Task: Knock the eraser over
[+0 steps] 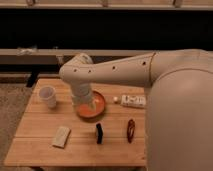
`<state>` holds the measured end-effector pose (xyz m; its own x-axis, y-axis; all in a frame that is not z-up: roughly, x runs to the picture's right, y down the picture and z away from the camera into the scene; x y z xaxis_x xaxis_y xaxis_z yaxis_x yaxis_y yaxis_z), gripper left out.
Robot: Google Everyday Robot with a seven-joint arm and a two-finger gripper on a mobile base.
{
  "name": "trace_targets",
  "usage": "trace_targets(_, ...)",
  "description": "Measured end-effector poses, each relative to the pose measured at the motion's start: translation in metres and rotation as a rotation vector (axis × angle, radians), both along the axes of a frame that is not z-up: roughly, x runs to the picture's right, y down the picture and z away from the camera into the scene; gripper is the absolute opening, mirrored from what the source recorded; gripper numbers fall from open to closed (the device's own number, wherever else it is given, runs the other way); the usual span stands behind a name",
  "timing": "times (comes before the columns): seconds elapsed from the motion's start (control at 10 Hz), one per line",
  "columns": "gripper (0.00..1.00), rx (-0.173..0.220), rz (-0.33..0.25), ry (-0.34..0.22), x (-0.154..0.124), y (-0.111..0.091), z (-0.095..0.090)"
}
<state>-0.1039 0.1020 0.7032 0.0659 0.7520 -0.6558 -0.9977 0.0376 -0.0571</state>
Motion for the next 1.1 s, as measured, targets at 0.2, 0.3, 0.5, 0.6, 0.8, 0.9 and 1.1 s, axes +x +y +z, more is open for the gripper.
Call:
trace_targets(0.2, 0.65, -0.008, -0.010, -0.009, -0.003, 0.008, -0.003)
trace_targets(0.3, 0.65, -0.014, -0.007, -0.023, -0.009, 0.018, -0.006)
trace_targets(0.5, 0.65, -0.049, 0.020, -0.051, -0.018, 0.041, -0.008)
trace_targets(0.6, 0.65, -0.072, 0.041, -0.059, -0.018, 0.053, -0.008)
trace_targets(0.8, 0.65, -0.113, 0.074, -0.062, -0.013, 0.072, -0.005)
trace_targets(0.9, 0.65, -0.127, 0.084, -0.063, -0.011, 0.079, -0.005)
trace_targets(1.1, 0.65, -0.169, 0.105, -0.062, -0.004, 0.100, -0.001)
